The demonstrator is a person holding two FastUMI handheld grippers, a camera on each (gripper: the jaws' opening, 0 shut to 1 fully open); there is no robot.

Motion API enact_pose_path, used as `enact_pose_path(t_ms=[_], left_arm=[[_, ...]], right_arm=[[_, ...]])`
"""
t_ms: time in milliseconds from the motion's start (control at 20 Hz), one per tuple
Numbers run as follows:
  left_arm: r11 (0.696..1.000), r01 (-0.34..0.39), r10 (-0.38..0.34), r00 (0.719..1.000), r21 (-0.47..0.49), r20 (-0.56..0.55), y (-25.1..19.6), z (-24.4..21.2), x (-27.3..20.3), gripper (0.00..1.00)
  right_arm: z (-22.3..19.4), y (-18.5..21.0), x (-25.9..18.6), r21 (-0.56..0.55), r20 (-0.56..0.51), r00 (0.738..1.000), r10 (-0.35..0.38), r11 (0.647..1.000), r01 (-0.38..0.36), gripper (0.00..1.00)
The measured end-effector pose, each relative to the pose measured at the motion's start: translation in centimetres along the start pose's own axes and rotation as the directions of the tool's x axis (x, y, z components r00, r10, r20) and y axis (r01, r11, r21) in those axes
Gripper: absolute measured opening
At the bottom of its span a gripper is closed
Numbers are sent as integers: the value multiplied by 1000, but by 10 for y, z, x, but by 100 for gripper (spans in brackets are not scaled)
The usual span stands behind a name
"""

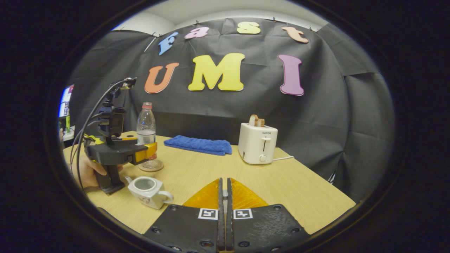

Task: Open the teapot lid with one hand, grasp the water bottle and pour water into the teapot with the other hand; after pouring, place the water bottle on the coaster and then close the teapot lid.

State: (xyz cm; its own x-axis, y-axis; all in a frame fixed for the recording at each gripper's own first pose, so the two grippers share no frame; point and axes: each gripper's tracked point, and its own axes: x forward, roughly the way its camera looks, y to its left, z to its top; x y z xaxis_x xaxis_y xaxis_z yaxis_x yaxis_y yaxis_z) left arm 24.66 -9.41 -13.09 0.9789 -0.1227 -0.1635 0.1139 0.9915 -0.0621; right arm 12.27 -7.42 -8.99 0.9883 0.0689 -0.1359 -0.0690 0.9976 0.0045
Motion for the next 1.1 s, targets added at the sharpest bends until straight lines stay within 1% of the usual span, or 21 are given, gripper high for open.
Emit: enact_pose_path(t_ms=[100,250,350,500,550,600,700,800,850,900,1000,1100], left_arm=[[1000,2,-2,1000,4,-4,-1,-3,-14,95],[1000,5,-5,1000,15,15,0,-3,-36,94],[1000,13,-13,1000,-9,5,-2,-5,-54,94],[1000,0,1,999,-28,37,3,13,-87,94],[1000,-8,9,998,-24,55,6,21,-99,94],[999,-24,26,997,-21,74,12,29,-110,94],[998,-57,57,997,-5,60,24,31,-131,94],[996,-87,87,996,-10,35,36,29,-152,94],[995,-95,95,995,-24,24,42,27,-164,94],[994,-101,101,995,-37,14,48,27,-176,94],[995,-85,86,996,-60,11,51,29,-194,94],[995,-83,83,997,-56,6,55,33,-209,94]], right_arm=[[6,2,-4,1,11,1000,9,1000,-9,1],[14,-2,-12,-17,33,999,-11,1000,12,1],[14,3,-13,-28,30,1000,2,1000,-1,1],[13,9,-13,-36,20,1000,16,999,-15,1],[15,12,-13,-29,14,1000,24,999,-23,1],[15,11,-13,-11,8,1000,15,1000,-15,1],[19,10,-15,0,11,1000,-1,1000,1,1],[21,7,-16,0,5,1000,-24,1000,24,1],[21,9,-17,13,-3,1000,-20,1000,20,1],[20,15,-19,30,-10,1000,1,1000,0,1],[20,25,-20,64,-20,999,35,997,-33,1],[22,37,-19,73,-22,998,56,996,-55,1]])
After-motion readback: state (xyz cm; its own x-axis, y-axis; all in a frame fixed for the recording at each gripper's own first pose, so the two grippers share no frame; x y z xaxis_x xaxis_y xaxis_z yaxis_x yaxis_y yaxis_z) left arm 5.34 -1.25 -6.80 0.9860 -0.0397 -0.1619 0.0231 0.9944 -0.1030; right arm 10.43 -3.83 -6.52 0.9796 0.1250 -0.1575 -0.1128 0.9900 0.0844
